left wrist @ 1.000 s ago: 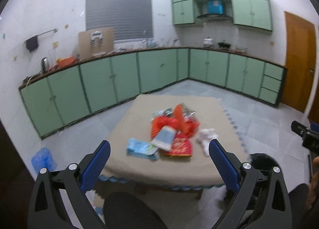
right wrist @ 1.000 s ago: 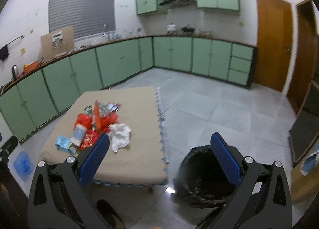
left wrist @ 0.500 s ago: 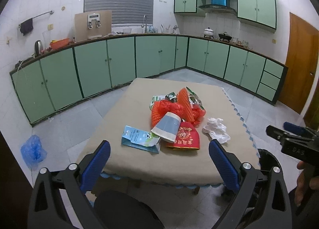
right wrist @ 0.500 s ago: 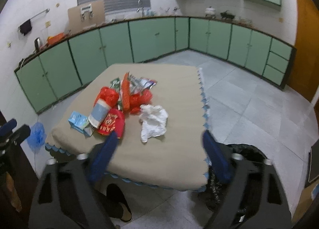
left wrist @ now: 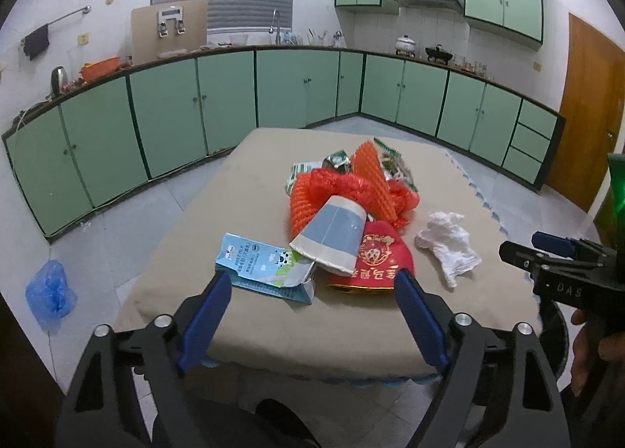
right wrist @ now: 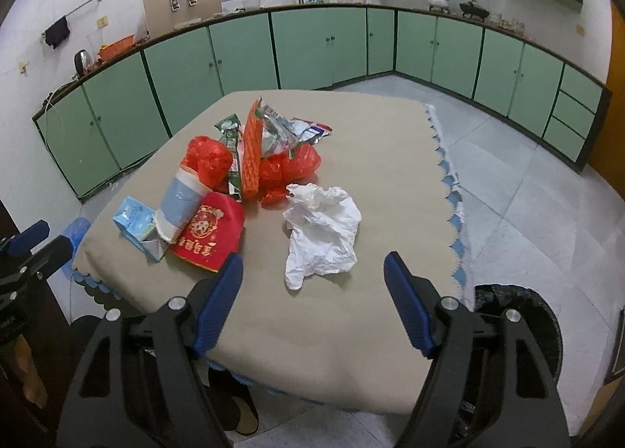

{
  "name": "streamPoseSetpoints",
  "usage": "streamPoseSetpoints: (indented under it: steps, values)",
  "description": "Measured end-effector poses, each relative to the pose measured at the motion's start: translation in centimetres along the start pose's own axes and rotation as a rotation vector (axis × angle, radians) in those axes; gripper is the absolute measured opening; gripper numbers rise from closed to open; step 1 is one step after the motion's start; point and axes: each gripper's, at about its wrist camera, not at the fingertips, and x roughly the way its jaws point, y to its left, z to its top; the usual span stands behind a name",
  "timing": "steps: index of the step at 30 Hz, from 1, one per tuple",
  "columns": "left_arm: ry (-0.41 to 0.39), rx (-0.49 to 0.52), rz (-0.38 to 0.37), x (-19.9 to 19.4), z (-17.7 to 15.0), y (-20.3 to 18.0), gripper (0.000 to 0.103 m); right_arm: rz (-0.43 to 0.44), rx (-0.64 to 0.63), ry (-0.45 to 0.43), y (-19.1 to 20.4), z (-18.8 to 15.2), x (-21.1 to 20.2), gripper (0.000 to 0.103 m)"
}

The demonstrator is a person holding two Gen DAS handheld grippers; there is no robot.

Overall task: Collect trash
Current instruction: 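Move the right tool to the white crumpled tissue and close on it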

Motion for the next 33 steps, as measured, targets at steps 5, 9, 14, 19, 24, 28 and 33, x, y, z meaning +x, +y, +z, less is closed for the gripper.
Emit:
streamPoseSetpoints:
  steps: [5,9,14,19,24,28,33]
  values:
    - [0.020,0.024,-0.016,3.2,-0.4,-0.4,0.081,-0.001,0.000,0.021,-0.4,0.1,2.8,0.071]
    - [0.040,0.020,-0.038,5.5,-0.8,-0.9,0.076,-0.010,0.005,0.035,-1.0,0.2,4.5,0.071]
    - [0.072,0.018,-0.056,8.2,-1.0,-1.5,0.069,-0.024,0.006,0.049,-1.7,0.3,6.2,0.071]
    - [0.078,0.041,-0.031,10.1,-0.8,-1.7,0.068,-0.029,0.010,0.063,-2.2,0.3,7.4,0.071]
    - [0.092,0.059,0.000,11.8,-0.8,-1.6,0.066,-0.019,0.008,0.072,-2.2,0.1,8.3,0.071]
    - [0.089,0.077,0.008,12.2,-0.9,-1.7,0.052,-0.018,0.010,0.086,-2.2,0.1,9.4,0.071]
    - [0.068,0.095,-0.017,11.6,-0.7,-2.0,0.035,-0.002,0.006,0.114,-2.2,-0.1,10.1,0.051]
